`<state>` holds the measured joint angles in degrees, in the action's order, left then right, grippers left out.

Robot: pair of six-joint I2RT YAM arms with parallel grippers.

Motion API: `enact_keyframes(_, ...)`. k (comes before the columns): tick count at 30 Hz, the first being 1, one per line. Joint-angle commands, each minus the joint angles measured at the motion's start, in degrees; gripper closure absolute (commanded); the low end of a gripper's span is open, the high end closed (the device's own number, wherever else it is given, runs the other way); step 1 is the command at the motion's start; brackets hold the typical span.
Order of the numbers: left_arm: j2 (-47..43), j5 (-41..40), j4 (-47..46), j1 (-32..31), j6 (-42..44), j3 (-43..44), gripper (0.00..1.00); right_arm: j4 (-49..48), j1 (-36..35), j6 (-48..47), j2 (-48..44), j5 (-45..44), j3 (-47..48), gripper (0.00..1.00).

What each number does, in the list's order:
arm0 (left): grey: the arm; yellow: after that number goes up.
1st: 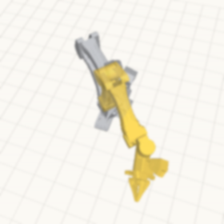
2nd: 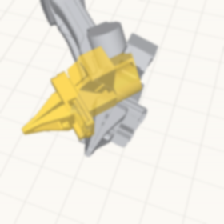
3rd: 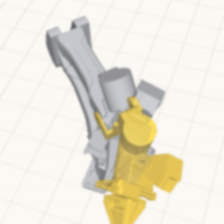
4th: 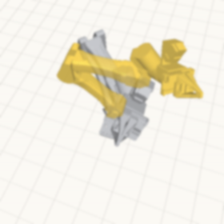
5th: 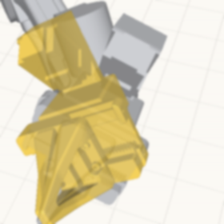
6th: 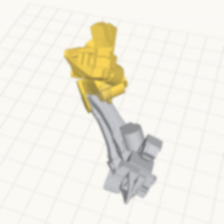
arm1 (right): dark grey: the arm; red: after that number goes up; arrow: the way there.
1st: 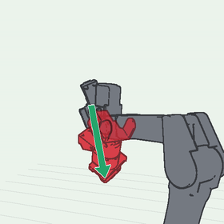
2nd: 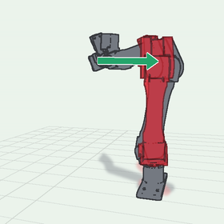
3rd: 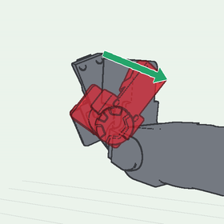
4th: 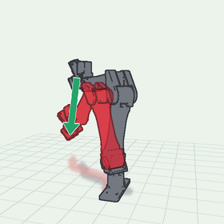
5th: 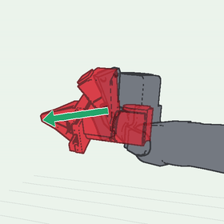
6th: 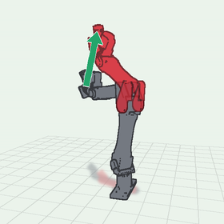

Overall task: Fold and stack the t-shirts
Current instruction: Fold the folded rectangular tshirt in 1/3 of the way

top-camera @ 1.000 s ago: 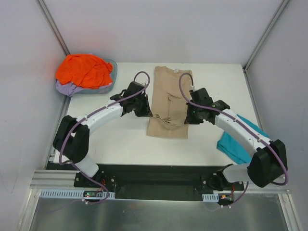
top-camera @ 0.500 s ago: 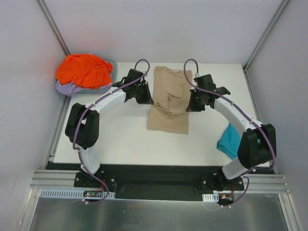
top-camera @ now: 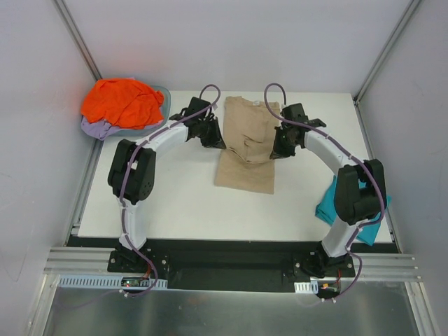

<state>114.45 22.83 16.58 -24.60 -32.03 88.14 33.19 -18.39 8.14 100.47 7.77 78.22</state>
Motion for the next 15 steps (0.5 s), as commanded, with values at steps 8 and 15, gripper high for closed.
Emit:
enact_keyframes(8,5.1,-0.3,1.0,1.1,0.5,5.5,1.0,-2.5,2.9,1.2,7.5,1.6,5.6,0.99)
enact_keyframes(15,6.4,0.3,2.7,1.6,0.4,7.9,0.75,-2.6,3.8,1.8,9.2,3.0,7.5,0.65)
